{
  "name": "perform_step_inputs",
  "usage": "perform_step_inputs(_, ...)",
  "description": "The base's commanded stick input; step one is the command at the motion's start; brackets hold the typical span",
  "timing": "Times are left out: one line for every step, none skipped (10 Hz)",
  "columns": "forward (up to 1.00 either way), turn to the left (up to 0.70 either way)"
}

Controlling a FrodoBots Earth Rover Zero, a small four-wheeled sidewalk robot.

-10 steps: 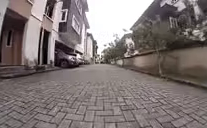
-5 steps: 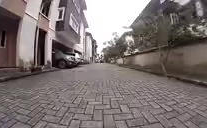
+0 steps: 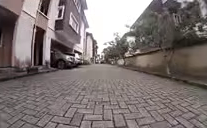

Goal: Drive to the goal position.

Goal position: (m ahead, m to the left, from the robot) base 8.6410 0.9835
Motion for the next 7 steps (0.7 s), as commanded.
perform_step_inputs(0.7, 0.0)
perform_step_inputs(0.7, 0.0)
perform_step_inputs(0.7, 0.0)
perform_step_inputs(0.7, 0.0)
perform_step_inputs(0.7, 0.0)
perform_step_inputs(0.7, 0.0)
perform_step_inputs(0.7, 0.0)
